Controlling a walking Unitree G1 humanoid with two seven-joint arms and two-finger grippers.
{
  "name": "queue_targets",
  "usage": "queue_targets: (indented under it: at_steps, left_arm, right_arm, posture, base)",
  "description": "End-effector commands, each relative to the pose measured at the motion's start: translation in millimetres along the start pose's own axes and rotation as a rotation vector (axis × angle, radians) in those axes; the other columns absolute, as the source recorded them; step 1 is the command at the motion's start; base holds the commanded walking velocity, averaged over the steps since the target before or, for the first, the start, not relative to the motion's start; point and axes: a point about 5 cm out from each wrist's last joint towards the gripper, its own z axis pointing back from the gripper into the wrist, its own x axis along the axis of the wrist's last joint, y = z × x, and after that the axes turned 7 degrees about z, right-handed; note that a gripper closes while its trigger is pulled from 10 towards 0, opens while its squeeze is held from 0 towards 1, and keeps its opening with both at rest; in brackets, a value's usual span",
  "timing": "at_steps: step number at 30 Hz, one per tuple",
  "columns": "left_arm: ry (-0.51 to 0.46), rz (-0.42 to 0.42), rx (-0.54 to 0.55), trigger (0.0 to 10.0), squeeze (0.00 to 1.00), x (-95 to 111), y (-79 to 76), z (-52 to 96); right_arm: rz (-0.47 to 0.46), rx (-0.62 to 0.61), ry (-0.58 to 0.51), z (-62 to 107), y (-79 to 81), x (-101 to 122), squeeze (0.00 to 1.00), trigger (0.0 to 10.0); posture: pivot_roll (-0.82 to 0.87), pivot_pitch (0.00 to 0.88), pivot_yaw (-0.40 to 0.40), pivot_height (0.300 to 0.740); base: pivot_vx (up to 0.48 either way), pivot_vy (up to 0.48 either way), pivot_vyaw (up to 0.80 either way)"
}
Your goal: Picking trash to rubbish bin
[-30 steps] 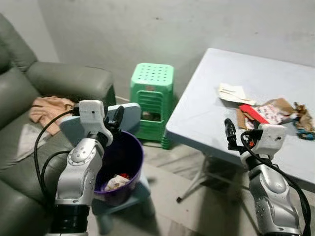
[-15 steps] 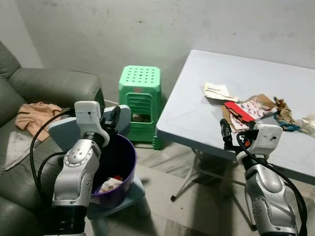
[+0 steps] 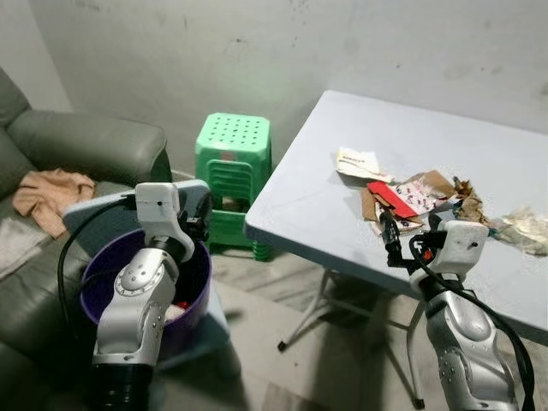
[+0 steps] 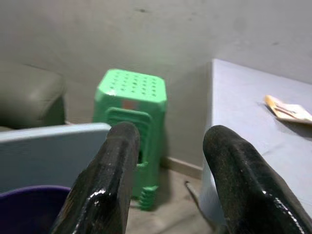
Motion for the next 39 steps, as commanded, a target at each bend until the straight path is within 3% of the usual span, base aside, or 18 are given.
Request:
queue_targets:
  at_steps: [1,4,7,23,39]
  left_arm:
    - [0.003,0.013,-0.026,10.0,0.0,-0.1,-9.3,-2.1]
    - [0.026,0.046,0.002,10.0,0.0,-3.5,-8.8,-3.0]
    - [0.034,0.013,0.03,10.0,0.0,-3.9,-8.1,-4.5]
    - [0.067,0.004,-0.047,10.0,0.0,-3.6,-12.9,-6.8]
    - [0.061,0.007,-0.075,10.0,0.0,-2.1,-15.7,-6.4]
  right_arm:
    - [0.019,-0.018,-0.005,2.4,-8.5,3.7,0.0,10.0]
    - [0.019,-0.014,-0.003,3.1,-7.4,3.2,0.0,10.0]
    - [0.027,-0.008,0.006,2.8,-6.1,2.6,0.0,10.0]
    - [0.056,-0.025,0.022,1.0,-6.8,2.3,0.0,10.0]
    - [0.055,-0.018,0.018,2.3,-5.0,1.5,0.0,10.0]
  posture:
    - [0.05,0.033,-0.03,0.74]
    - [0.06,0.033,-0.03,0.74]
    - [0.05,0.036,-0.03,0.74]
    - [0.05,0.043,-0.03,0.74]
    - [0.05,0.045,-0.027,0.74]
  base:
    - [0.0,0.0,0.0]
    - [0.0,0.0,0.0]
    - [0.0,0.0,0.0]
    - [0.0,0.0,0.0]
    - [0.422,0.0,0.0]
